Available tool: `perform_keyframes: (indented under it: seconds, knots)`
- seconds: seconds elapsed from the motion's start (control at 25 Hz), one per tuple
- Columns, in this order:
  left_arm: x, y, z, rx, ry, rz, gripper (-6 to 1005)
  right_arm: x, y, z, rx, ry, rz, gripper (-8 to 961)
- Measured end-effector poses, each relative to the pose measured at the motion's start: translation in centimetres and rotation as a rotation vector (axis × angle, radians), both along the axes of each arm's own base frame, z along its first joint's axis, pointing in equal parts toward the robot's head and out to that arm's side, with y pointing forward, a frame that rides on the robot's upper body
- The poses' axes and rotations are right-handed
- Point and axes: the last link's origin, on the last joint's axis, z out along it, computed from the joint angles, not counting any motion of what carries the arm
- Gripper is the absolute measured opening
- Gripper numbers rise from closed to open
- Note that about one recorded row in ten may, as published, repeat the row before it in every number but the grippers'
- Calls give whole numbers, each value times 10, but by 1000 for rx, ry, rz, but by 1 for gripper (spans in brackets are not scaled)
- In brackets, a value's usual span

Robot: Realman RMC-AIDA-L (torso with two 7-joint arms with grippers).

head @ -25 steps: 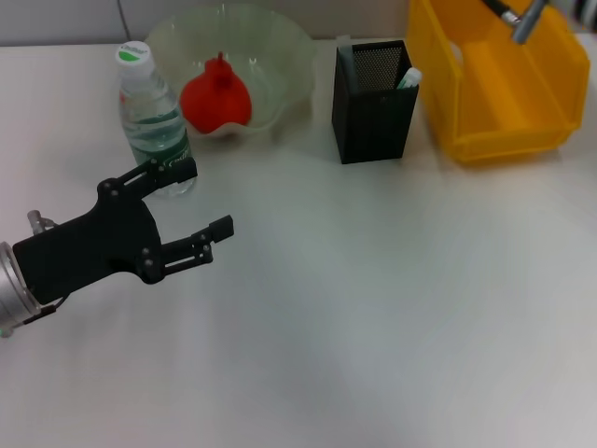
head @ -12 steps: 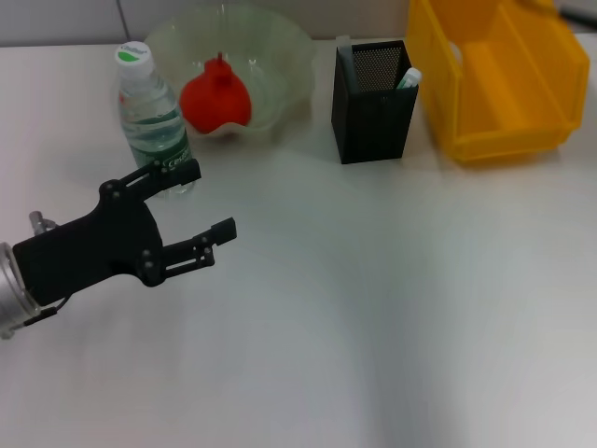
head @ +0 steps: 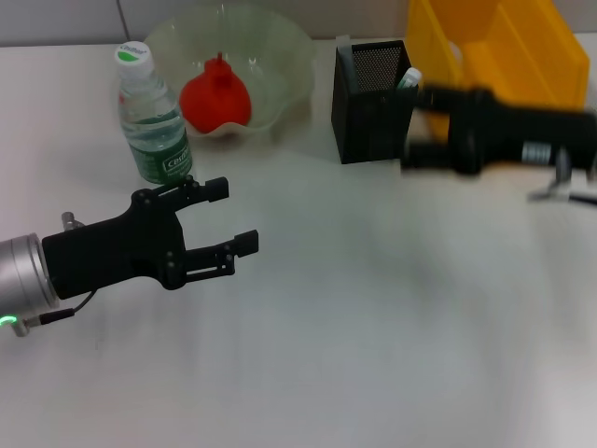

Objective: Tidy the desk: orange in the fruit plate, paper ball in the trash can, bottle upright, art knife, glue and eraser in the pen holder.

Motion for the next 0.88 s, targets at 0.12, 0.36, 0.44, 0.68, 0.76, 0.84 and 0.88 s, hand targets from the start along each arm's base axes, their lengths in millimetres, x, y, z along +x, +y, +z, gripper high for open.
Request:
perform_keyframes:
  seconds: [0.12,0.36,0.44,0.68,0.76,0.84,0.88]
  knots:
    - [0,2,0,-25,12,16,837,16,-15,-12,6,-51,64,812]
    - [-3,6,-4,-51,57,32,837,36,-28,-35,5,-111,62,831]
    - [-4,7,-7,-61,84,30,837,38,-30,-41,4,-120,61,831]
    - [-2,7,-8,-68,80,22,837,39,-30,-47,5,-140,55,832]
    - [-2,7,-8,-70,79,20,837,40,-29,-47,7,-148,51,832]
    - [-2,6,-8,-71,78,19,837,40,-29,-48,10,-150,47,832]
    - [-2,6,-8,-71,78,19,837,40,-29,-48,10,-150,47,832]
